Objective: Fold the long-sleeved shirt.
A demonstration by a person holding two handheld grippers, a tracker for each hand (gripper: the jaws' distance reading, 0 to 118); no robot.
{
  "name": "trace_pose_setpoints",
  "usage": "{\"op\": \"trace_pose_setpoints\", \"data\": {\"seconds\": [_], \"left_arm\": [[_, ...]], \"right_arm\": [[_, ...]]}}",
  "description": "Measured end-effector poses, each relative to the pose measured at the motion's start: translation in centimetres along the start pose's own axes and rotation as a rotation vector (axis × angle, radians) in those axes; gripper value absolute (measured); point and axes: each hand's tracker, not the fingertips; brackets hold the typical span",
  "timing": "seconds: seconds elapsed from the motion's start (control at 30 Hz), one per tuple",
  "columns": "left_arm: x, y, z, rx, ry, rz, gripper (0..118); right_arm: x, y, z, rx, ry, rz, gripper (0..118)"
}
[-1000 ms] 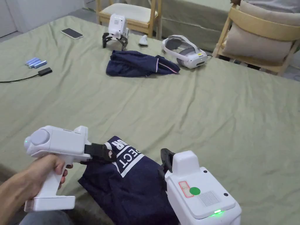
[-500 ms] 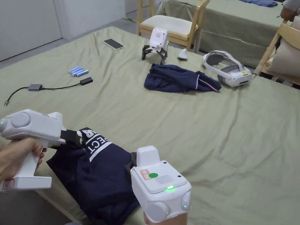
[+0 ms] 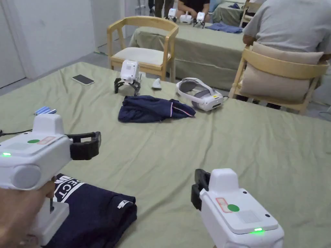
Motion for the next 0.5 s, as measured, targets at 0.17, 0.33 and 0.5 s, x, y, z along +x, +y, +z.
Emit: {"op": "trace_pose_setpoints", "data": {"seconds": [0.17,0.33,0.5], "left_arm": [[12.0,1.8,0.9,0.129,-0.134,-0.053,111],[20.7,3.4,1.7,0.242,-0.154,-0.132,111],[23.6,5.2,2.7,0.249,-0.222,-0.070,111]], "right_arm": [[8.3,4.6,6.4,0.142,-0.276,0.006,0],[14.9,7.3,9.5,0.222,-0.462,0.016,0],[18.3,9.3,11.7,0.254,-0.484,0.022,93]]}}
